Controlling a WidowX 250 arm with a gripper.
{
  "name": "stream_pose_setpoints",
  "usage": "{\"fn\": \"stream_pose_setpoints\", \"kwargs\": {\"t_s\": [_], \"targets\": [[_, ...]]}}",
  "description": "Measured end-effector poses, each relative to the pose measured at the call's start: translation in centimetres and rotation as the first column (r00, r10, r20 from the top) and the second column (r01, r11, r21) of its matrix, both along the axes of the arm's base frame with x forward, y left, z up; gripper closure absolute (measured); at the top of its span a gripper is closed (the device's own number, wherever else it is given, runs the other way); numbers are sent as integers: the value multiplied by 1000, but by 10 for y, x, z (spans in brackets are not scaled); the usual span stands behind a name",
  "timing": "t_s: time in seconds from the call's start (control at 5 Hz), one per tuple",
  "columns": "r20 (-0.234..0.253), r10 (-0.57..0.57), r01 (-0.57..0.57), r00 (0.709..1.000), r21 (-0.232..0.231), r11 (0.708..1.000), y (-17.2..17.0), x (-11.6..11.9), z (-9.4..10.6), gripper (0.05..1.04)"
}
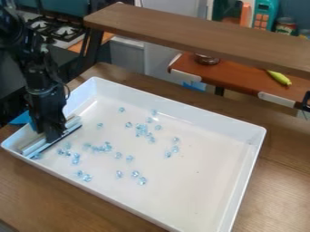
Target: Sweep into pile
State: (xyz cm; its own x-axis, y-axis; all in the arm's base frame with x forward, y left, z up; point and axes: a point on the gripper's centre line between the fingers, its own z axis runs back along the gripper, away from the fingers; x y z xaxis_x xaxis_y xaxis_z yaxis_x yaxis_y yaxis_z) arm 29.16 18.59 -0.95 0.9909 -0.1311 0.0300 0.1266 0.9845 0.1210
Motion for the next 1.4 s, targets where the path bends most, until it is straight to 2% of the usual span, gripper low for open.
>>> {"fn": "stream_pose_setpoints", "kwargs": {"t_s": [0.4, 0.6, 1.0, 1.4], "targets": [[32, 10, -11, 999, 38, 999, -25, 0, -4, 719], [28, 23, -24, 999, 36, 999, -47, 0, -5, 719], [-32, 46, -49, 998, -69, 996, -107, -2, 15, 719], [-59, 74, -81, 996, -131, 988, -166, 1, 22, 719]]}}
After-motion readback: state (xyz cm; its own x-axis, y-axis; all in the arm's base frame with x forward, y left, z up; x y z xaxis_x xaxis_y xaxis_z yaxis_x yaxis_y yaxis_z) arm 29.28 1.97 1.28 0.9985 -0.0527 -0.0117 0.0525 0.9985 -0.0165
